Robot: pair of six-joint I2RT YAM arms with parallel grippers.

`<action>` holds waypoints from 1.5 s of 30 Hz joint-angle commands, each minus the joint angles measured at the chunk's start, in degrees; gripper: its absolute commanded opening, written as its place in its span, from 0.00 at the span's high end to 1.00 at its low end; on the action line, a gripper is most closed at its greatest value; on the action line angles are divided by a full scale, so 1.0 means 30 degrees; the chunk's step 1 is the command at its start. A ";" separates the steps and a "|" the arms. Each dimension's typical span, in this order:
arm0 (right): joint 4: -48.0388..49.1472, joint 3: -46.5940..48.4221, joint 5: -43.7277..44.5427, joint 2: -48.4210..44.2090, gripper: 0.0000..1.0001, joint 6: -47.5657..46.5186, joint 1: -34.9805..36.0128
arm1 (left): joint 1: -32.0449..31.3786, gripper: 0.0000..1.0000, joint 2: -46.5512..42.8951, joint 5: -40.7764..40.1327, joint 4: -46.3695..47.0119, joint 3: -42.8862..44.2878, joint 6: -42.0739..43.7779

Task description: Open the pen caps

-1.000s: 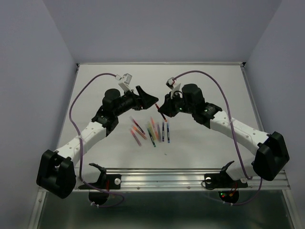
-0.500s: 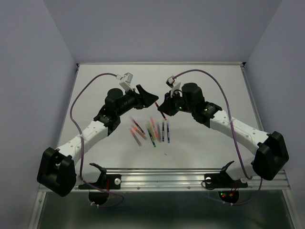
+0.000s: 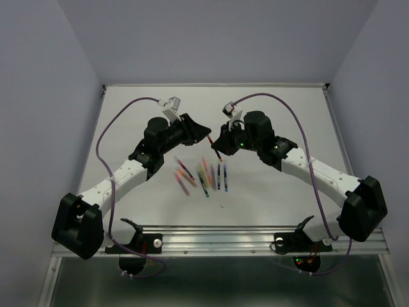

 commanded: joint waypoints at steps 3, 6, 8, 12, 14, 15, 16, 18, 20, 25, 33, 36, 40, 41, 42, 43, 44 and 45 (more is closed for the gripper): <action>0.1261 0.0948 -0.0008 -0.0163 0.99 -0.0072 -0.0022 | -0.0224 0.75 -0.0060 0.0156 0.1028 0.0914 0.0246; 0.1290 0.0978 -0.0008 -0.0134 0.99 -0.0102 -0.0022 | -0.0254 1.00 -0.0061 0.0127 0.0999 0.0943 0.0276; 0.1261 0.1007 0.0051 -0.0134 0.99 -0.0160 -0.0022 | -0.0254 1.00 -0.0090 0.0010 0.0969 0.0914 0.0276; 0.1261 0.0978 0.0432 -0.0076 0.77 -0.0160 -0.0022 | -0.0254 1.00 -0.0265 -0.0517 0.0969 0.0826 -0.0074; 0.1261 0.0949 0.0403 -0.0018 0.70 -0.0278 -0.0022 | -0.0254 1.00 -0.0470 -0.0926 0.1057 0.0709 -0.0456; 0.1232 0.0948 0.0344 0.0012 0.62 -0.0306 -0.0022 | -0.0283 1.00 -0.0558 -0.1131 0.1057 0.0709 -0.0631; 0.1232 0.0977 0.0257 0.0128 0.59 -0.0307 -0.0022 | -0.0341 1.00 -0.0762 -0.1481 0.1115 0.0622 -0.0777; 0.1232 0.1036 0.0023 0.0305 0.56 -0.0306 -0.0022 | -0.0341 1.00 -0.0939 -0.1776 0.1320 0.0504 -0.1071; 0.1261 0.1182 -0.0008 0.0539 0.54 -0.0336 -0.0022 | -0.0371 1.00 -0.1173 -0.2011 0.1438 0.0445 -0.1246; 0.1261 0.1446 0.0314 0.0949 0.68 -0.0424 -0.0022 | -0.0400 1.00 -0.1291 -0.2013 0.1584 0.0386 -0.1482; 0.1378 0.0630 0.0081 0.0395 0.99 -0.0687 -0.0022 | -0.0371 1.00 -0.0765 -0.3766 0.1555 0.0882 -0.1307; 0.1349 -0.0191 -0.0592 -0.0132 0.99 -0.0571 -0.0022 | 0.0067 1.00 -0.0501 -0.5845 0.1351 0.1585 -0.0634; 0.1115 -0.2182 -0.1880 -0.1304 0.99 -0.0074 -0.0022 | 0.1764 1.00 0.0406 -0.6436 0.1086 0.3923 0.0070; 0.1347 -0.3173 -0.2057 -0.1944 0.99 0.0131 0.0181 | 0.2174 1.00 0.0611 -0.6436 0.0999 0.4279 0.0071; 0.1349 -0.3618 -0.2755 -0.2241 0.99 0.0307 0.0183 | 0.2526 1.00 0.0787 -0.6436 0.0969 0.4631 0.0187; 0.1349 -0.4057 -0.2849 -0.2534 0.99 0.0715 0.0357 | 0.3255 1.00 0.1224 -0.6349 0.0853 0.5243 0.0188; 0.1320 -0.4816 -0.2994 -0.3146 0.99 0.0893 0.0359 | 0.3581 1.00 0.1432 -0.5971 0.0823 0.5482 0.0217; 0.1146 -0.5026 -0.3054 -0.3384 0.99 0.0953 0.0359 | 0.3874 1.00 0.1608 -0.5909 0.0736 0.5629 0.0217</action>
